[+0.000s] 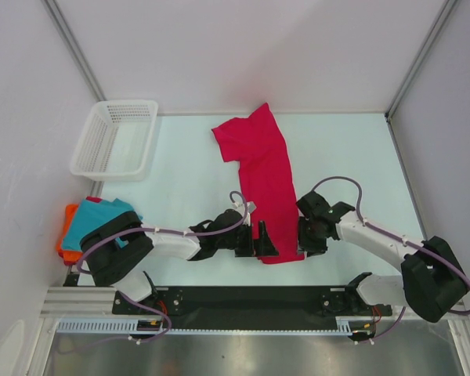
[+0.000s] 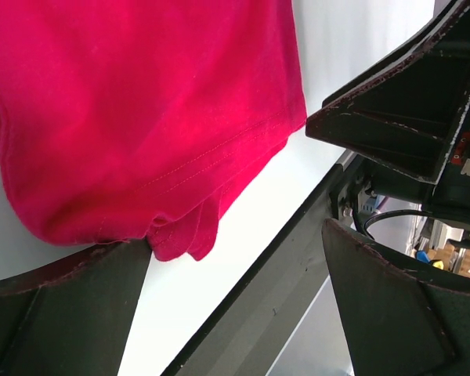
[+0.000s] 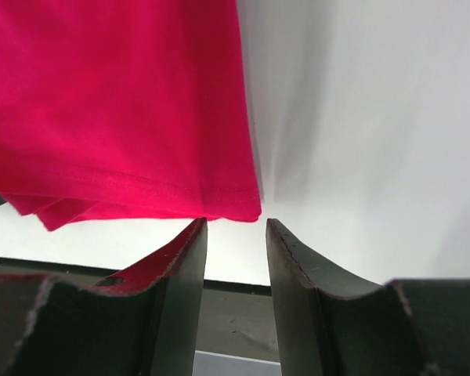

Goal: Fold and stack the t-shirts
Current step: Grab the bottom of the folded rectangular tshirt with both arms

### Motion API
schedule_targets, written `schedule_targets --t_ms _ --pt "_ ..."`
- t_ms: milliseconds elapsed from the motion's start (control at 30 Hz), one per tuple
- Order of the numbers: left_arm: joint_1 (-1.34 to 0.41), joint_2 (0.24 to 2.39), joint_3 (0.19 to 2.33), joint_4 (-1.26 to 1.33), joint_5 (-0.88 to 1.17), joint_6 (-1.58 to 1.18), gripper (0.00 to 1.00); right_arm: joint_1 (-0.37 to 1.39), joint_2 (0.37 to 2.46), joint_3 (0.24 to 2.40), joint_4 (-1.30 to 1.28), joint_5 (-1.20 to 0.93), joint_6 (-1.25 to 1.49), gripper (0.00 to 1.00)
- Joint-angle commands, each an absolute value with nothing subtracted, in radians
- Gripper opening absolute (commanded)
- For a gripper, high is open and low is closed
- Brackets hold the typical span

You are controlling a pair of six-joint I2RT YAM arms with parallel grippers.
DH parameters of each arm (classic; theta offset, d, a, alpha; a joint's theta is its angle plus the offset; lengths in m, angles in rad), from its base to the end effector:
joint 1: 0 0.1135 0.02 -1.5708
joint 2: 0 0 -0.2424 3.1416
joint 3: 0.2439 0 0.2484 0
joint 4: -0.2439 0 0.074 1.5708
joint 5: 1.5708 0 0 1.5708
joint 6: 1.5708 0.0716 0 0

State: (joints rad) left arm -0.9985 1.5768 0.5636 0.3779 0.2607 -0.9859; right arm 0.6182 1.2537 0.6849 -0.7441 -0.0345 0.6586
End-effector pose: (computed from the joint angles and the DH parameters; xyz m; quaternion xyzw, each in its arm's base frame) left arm 0.1552 -0.2749 0.0981 0.0642 0.8846 -0.4377 0.1473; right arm 0.1754 0.1277 0.1238 0.0178 0.9914 0.0904 0.0931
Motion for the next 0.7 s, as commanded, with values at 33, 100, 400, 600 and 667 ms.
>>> schedule_targets --t_ms 33,100,400,600,667 --pt "-1.003 1.605 0.543 0.258 0.226 -0.939 0.96 0.621 1.302 0.658 -0.69 -0.003 0.672 0.42" --pt "-1.005 1.585 0.543 0.246 0.216 -0.933 0.96 0.621 1.341 0.641 -0.66 -0.003 0.672 0.42" --pt "-0.993 1.511 0.532 0.187 0.187 -0.91 0.95 0.63 1.488 0.624 -0.535 -0.021 0.67 0.42" --pt "-0.988 1.52 0.522 0.213 0.202 -0.911 0.82 0.646 1.506 0.624 -0.509 -0.025 0.676 0.41" --pt "-0.986 1.539 0.52 0.227 0.209 -0.916 0.74 0.647 1.488 0.618 -0.508 -0.026 0.678 0.38"
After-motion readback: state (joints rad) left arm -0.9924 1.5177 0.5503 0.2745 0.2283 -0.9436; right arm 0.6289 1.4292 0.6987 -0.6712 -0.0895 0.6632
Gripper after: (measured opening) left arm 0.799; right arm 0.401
